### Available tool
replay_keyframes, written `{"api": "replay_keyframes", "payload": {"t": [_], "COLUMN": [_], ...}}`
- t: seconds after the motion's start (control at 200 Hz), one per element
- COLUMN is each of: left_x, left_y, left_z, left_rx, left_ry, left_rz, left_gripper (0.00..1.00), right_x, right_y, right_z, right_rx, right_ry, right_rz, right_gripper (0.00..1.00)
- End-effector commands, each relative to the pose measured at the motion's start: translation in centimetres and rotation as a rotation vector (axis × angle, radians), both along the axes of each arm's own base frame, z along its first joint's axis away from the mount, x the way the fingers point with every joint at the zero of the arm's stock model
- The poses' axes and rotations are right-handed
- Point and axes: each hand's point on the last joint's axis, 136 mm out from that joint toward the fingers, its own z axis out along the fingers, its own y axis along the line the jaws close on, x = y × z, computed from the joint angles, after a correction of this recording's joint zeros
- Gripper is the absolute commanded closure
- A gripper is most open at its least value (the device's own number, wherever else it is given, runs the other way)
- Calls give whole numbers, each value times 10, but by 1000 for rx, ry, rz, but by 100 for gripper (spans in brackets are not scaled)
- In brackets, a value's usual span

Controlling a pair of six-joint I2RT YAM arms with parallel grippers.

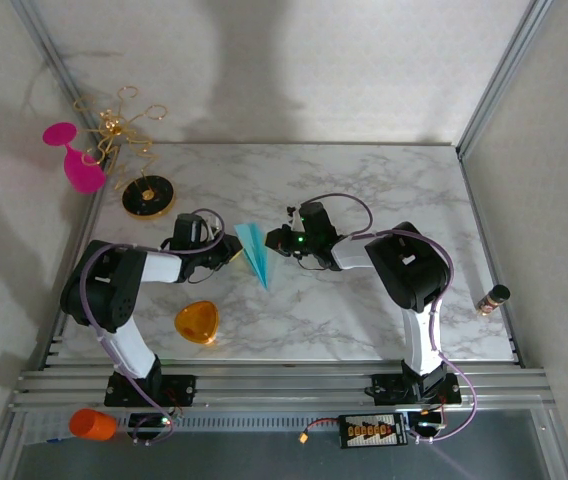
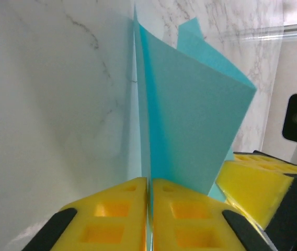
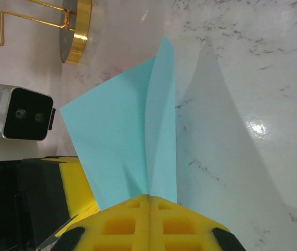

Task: Fold a paper plane with a square sheet of paper (pick it up from the middle)
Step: Turn over a paper plane at the center of the table.

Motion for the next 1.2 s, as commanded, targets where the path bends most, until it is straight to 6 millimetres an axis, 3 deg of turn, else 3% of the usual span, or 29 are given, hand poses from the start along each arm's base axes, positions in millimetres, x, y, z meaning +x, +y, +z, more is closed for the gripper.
{"api": "replay_keyframes", "payload": {"t": [0.0, 0.185, 0.355, 0.696, 0.796, 0.991, 1.197], "left_x": [10, 10, 9, 7, 7, 7, 1], "left_y": [-6, -6, -8, -11, -11, -4, 7], "left_z": [6, 5, 4, 1, 0, 3, 6], "left_rx": [2, 20, 21, 21, 25, 44, 41], "left_ry": [-42, -37, -34, -25, -21, -21, -5], "left_rz": [-17, -29, -48, -70, -72, -31, 57], "left_gripper": [97, 100, 100, 100, 100, 100, 100], "right_x": [2, 5, 5, 6, 7, 11, 9], "right_y": [-5, -14, -9, -3, -1, -9, -23], "right_z": [-1, -9, -12, -22, -26, -23, -15], "right_rx": [-8, -89, -119, -127, -133, -150, -135], "right_ry": [2, -24, -41, -17, -9, -20, -24], "right_rz": [-6, -4, 57, 94, 103, 53, -11], "right_gripper": [100, 92, 83, 77, 79, 94, 96]}}
